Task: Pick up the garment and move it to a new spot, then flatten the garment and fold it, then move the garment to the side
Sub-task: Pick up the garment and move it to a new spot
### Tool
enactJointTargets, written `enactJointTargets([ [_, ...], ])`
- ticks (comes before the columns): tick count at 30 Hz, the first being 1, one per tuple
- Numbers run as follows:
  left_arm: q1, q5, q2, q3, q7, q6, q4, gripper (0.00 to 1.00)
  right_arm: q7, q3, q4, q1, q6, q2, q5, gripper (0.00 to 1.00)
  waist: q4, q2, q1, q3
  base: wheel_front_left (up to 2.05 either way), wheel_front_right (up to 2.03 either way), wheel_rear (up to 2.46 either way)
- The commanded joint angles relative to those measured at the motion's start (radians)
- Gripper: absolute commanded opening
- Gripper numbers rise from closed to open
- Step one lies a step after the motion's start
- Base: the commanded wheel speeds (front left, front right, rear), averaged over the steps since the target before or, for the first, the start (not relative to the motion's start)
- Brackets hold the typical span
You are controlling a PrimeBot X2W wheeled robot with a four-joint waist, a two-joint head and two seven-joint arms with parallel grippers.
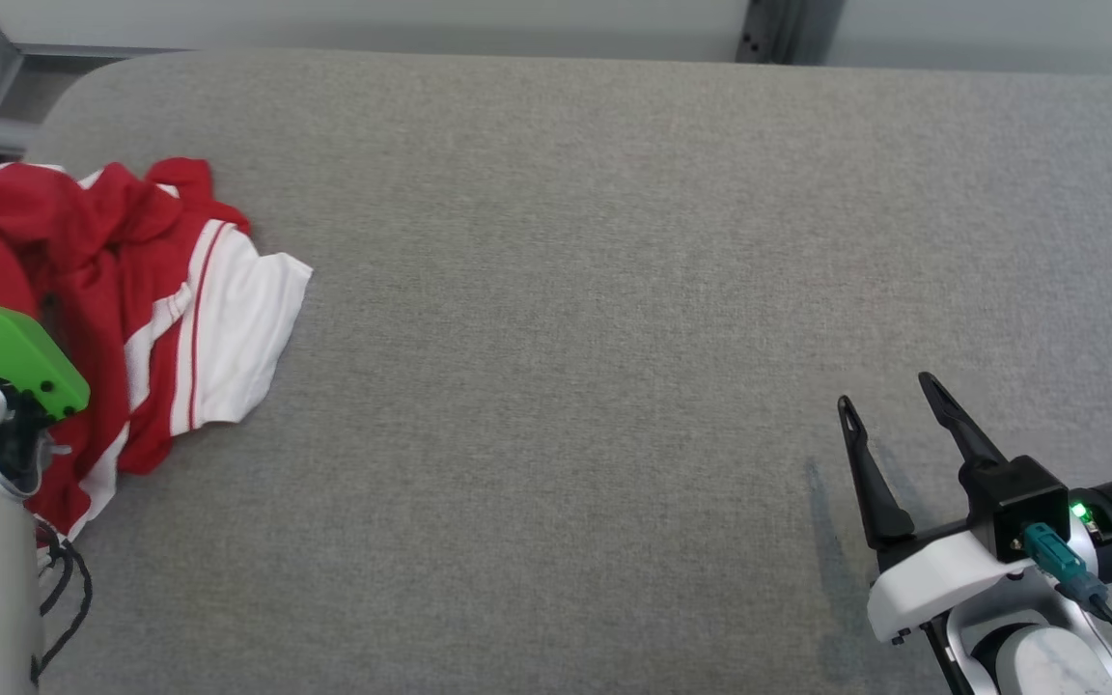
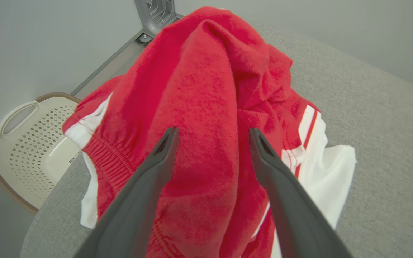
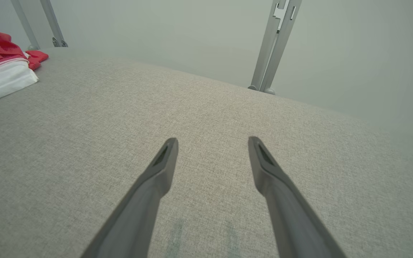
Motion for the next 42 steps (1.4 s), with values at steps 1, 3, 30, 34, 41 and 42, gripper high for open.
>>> enactJointTargets([
  [1, -0.021, 0.027, 0.020, -0.004, 0.015, 0.038, 0.006, 1.00, 0.002, -0.001, -0.012, -0.011, -0.001, -0.001, 0.003, 1.00, -0.146, 0.0000, -0.0001, 0.148, 0.00, 0.00, 0.00],
  [3, -0.024, 0.057, 0.046, -0.018, 0.034, 0.088, 0.009, 1.00, -0.001, -0.003, -0.017, -0.012, -0.001, 0.001, 0.006, 1.00, -0.152, 0.0000, -0.0001, 0.156, 0.00, 0.00, 0.00],
  [30, -0.054, 0.139, 0.226, -0.127, 0.194, 0.031, -0.368, 0.00, -0.130, 0.012, 0.187, 0.014, -0.001, 0.031, 0.136, 1.00, -0.107, 0.0000, -0.0001, -0.161, 0.00, 0.00, 0.00],
  [34, -0.093, 0.118, 0.192, -0.153, 0.186, 0.002, -0.404, 0.00, -0.142, 0.015, 0.212, 0.037, -0.001, 0.031, 0.160, 1.00, -0.133, 0.0000, -0.0001, -0.227, 0.00, 0.00, 0.00],
  [41, -0.149, 0.080, 0.086, -0.221, 0.160, -0.034, -0.451, 0.00, -0.145, 0.013, 0.220, 0.052, -0.001, 0.031, 0.167, 1.00, -0.220, 0.0000, -0.0001, -0.284, 0.00, 0.00, 0.00],
  [42, -0.150, 0.073, 0.067, -0.232, 0.154, -0.039, -0.457, 0.00, -0.142, 0.016, 0.218, 0.054, -0.001, 0.031, 0.166, 1.00, -0.236, 0.0000, -0.0001, -0.290, 0.00, 0.00, 0.00],
])
